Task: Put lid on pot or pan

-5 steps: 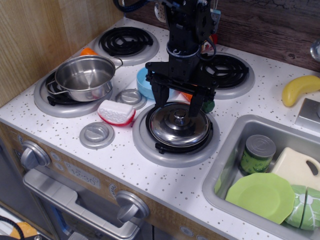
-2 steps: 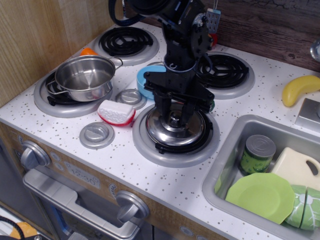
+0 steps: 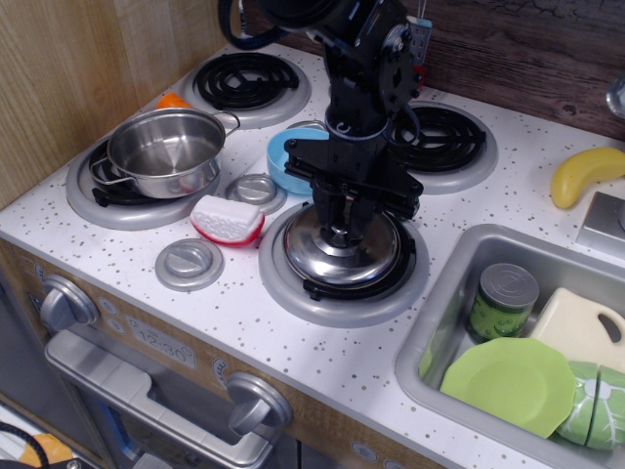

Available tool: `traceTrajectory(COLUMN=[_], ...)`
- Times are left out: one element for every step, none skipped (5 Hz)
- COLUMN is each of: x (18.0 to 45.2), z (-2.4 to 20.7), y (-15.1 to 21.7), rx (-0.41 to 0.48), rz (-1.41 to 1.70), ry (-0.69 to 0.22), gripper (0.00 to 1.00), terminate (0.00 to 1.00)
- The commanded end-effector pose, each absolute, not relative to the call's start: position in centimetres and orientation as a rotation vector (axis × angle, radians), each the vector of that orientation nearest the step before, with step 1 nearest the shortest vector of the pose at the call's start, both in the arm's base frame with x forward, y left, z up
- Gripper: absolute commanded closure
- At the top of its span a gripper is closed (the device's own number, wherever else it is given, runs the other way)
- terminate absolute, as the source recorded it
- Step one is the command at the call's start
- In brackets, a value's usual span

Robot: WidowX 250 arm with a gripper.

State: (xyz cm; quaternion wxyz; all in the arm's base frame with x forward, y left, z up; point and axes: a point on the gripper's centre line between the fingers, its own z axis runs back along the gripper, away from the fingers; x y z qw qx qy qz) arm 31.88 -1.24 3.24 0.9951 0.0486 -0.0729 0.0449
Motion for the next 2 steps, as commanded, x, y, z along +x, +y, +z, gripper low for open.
traceTrajectory(x=[31.3,30.4], z=[10.7,13.0], y=[0.9,5.4], rx=[0.199,0.244], rz=[0.074,0.003], ry=[-0.129,-0.142], gripper=[1.0,1.0], terminate=[0.0,0.0])
